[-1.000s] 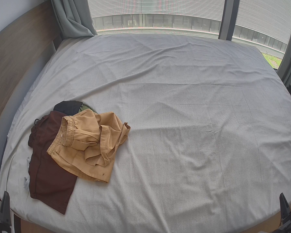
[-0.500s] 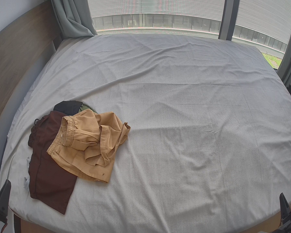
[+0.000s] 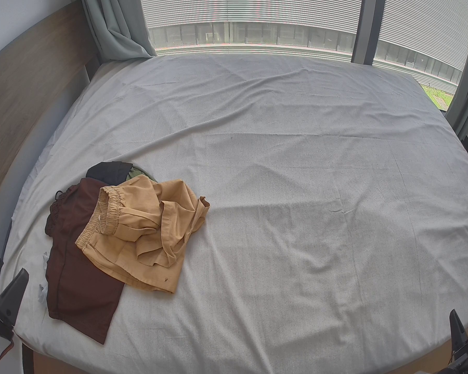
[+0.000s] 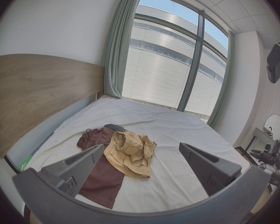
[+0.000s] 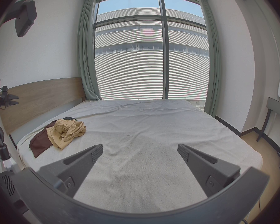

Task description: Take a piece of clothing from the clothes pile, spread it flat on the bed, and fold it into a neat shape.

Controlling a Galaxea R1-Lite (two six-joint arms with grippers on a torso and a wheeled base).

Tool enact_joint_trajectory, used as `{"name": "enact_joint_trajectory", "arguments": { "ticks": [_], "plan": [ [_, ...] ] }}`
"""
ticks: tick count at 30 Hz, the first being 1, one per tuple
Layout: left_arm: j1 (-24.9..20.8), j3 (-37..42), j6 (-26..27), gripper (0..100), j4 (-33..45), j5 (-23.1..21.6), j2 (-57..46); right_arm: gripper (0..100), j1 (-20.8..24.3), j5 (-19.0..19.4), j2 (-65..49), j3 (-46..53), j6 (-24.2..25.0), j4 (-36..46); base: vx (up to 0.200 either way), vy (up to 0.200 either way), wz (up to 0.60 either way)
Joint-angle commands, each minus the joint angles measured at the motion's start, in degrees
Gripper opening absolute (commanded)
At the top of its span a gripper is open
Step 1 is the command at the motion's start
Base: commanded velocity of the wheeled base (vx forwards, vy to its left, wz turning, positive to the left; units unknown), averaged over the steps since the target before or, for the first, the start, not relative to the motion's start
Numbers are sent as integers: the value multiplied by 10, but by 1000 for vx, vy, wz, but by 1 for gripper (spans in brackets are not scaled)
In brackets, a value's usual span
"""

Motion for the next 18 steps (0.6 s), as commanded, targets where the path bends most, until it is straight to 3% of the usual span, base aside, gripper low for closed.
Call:
{"name": "enact_joint_trajectory", "arguments": {
  "ticks": [1,18],
  "plan": [
    [-1,1,-3,100,-31,-8,70,100,0,0,-9,10,0,0,0,0,0],
    [16,-39,-10,100,-74,-67,191,100,1,0,-9,10,0,0,0,0,0]
  ]
}}
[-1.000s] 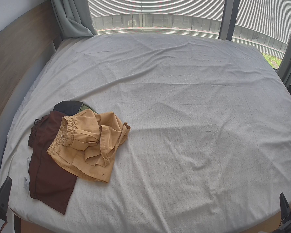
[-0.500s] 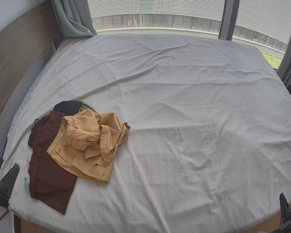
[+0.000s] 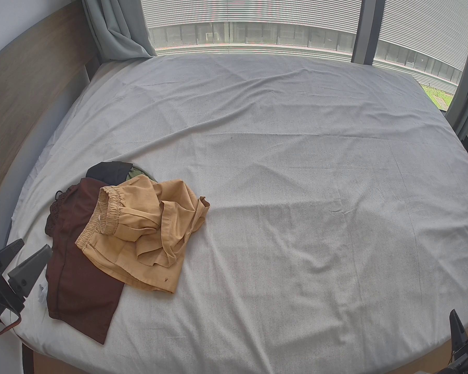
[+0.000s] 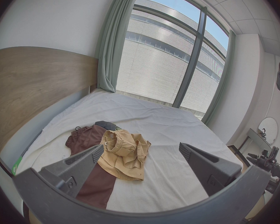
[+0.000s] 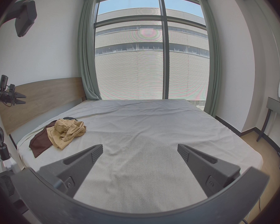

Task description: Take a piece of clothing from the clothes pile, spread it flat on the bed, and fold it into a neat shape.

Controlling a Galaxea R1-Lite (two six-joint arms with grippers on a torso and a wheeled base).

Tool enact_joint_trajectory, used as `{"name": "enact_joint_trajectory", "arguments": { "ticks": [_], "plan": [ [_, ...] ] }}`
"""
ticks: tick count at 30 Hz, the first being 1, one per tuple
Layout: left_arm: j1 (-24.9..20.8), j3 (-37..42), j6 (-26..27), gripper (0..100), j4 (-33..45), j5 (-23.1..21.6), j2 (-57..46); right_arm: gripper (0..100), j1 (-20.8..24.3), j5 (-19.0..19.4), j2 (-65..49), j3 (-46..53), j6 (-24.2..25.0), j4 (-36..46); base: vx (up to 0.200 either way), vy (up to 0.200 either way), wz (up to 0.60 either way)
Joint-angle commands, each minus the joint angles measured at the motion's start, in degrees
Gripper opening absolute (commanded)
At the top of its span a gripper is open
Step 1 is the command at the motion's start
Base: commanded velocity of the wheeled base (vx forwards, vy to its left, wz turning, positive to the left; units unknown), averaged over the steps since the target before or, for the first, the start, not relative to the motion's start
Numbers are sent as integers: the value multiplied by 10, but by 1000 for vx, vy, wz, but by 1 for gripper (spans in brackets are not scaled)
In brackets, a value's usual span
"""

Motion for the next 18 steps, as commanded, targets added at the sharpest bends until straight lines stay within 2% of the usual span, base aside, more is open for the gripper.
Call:
{"name": "enact_joint_trajectory", "arguments": {
  "ticks": [1,6,8,9,12,18],
  "plan": [
    [11,-11,-3,100,-9,-9,46,100,0,0,-9,10,0,1,0,0,0],
    [39,-11,-2,100,-33,-47,76,100,0,0,-9,10,-1,0,0,0,0],
    [39,-11,-2,100,-33,-47,76,100,0,0,-9,10,-1,0,0,0,0],
    [64,-10,0,100,-44,-74,97,100,0,0,-9,10,-1,1,0,0,0],
    [85,-8,0,100,-59,-113,116,100,0,0,-9,10,-1,0,0,0,0],
    [113,-9,4,100,-85,-145,154,100,0,0,-9,10,-1,0,0,0,0]
  ]
}}
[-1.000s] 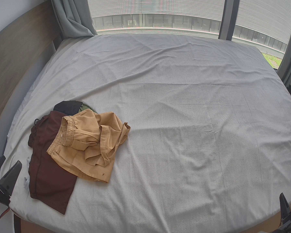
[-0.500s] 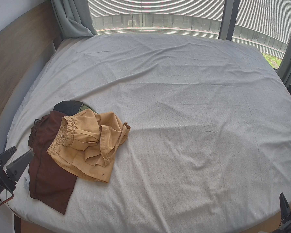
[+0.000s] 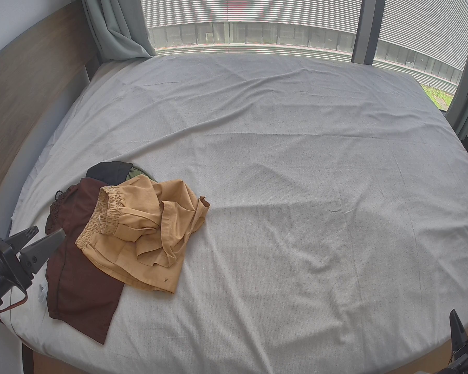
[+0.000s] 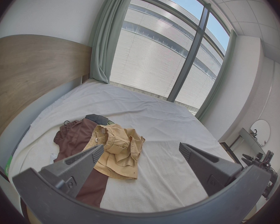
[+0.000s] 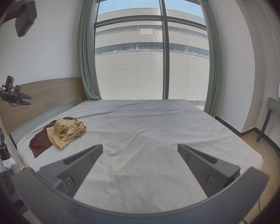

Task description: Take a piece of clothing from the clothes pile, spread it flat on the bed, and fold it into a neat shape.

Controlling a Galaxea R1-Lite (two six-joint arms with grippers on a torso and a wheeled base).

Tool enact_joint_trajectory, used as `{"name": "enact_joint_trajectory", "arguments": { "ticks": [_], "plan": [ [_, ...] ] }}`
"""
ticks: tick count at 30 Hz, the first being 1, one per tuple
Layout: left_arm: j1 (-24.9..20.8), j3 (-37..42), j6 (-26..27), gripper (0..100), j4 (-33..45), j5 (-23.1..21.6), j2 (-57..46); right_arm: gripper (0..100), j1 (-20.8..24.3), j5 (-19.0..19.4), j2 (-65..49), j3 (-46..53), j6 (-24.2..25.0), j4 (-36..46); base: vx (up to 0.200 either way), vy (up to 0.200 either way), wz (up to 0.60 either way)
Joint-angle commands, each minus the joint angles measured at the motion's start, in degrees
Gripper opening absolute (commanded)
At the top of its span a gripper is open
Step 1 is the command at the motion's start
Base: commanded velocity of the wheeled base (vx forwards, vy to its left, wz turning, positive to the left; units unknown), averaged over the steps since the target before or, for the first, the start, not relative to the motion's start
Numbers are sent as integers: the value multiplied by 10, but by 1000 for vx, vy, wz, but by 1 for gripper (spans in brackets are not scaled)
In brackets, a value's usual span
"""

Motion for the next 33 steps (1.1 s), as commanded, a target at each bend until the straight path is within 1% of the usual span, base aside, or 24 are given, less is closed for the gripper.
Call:
{"name": "enact_joint_trajectory", "arguments": {
  "ticks": [1,6,12,15,16,19,21,22,23,25,29,31,33],
  "plan": [
    [20,-1,1,100,-15,-13,49,100,0,0,-9,10,0,0,0,0,0],
    [20,-2,3,100,-30,-14,76,100,0,0,-9,10,-1,0,0,0,0],
    [20,-2,3,100,-89,-42,139,100,0,1,-9,10,-1,0,0,0,0],
    [25,0,10,100,-103,-43,163,100,0,1,-9,10,0,0,0,0,0],
    [33,0,24,100,-105,-45,179,100,0,1,-9,10,-1,0,0,0,0],
    [54,-2,55,100,-109,-75,208,100,0,1,-9,10,0,0,0,0,0],
    [58,-2,58,100,-111,-81,211,100,0,1,-9,10,0,0,0,0,0],
    [74,-6,62,100,-128,-104,234,100,0,0,-9,10,0,0,0,0,0],
    [78,-8,62,100,-136,-110,245,100,0,1,-9,10,-1,0,0,0,0],
    [79,-9,62,100,-143,-111,252,100,0,1,-9,10,-1,0,0,0,0],
    [86,-10,62,100,-190,-121,301,100,0,1,-9,10,-1,0,0,0,0],
    [86,-11,62,100,-197,-123,310,100,0,1,-9,10,-1,0,0,0,0],
    [86,-18,62,100,-230,-124,348,100,0,1,-9,10,-1,0,0,0,0]
  ]
}}
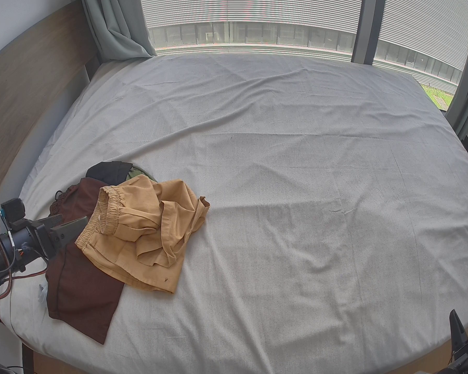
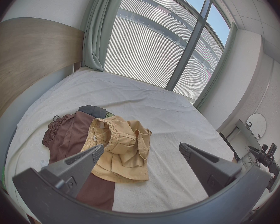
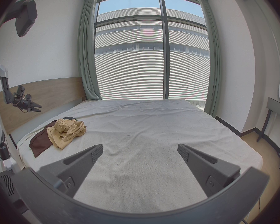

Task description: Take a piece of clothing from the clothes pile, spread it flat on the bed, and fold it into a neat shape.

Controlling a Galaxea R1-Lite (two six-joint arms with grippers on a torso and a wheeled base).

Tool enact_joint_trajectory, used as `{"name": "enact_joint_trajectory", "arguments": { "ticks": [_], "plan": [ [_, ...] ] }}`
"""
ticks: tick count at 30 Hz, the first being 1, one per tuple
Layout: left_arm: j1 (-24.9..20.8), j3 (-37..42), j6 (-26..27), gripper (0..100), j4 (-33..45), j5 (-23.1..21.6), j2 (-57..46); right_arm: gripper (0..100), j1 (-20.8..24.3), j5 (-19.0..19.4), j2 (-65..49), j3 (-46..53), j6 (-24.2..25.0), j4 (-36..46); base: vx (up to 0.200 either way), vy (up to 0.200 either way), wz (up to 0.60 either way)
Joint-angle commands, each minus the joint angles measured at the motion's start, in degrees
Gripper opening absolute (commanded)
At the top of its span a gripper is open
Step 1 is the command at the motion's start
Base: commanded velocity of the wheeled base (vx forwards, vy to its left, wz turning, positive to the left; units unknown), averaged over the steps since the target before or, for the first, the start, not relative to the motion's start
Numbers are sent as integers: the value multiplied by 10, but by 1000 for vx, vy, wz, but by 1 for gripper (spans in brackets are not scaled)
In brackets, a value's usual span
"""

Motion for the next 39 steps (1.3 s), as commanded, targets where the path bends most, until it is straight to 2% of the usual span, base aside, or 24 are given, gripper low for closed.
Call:
{"name": "enact_joint_trajectory", "arguments": {
  "ticks": [1,8,18,27,39],
  "plan": [
    [4,-9,-1,100,-43,-6,83,100,0,0,-9,10,0,0,0,0,0],
    [-5,-28,-2,100,-93,-5,150,100,0,0,-9,10,0,0,0,0,0],
    [-6,-60,-1,100,-97,-5,194,100,0,0,-9,10,0,0,0,0,0],
    [-35,-98,0,100,-98,-2,250,100,0,0,-9,10,0,0,0,0,0],
    [-37,-119,18,100,-131,-5,311,100,0,0,-9,10,0,-1,0,0,0]
  ]
}}
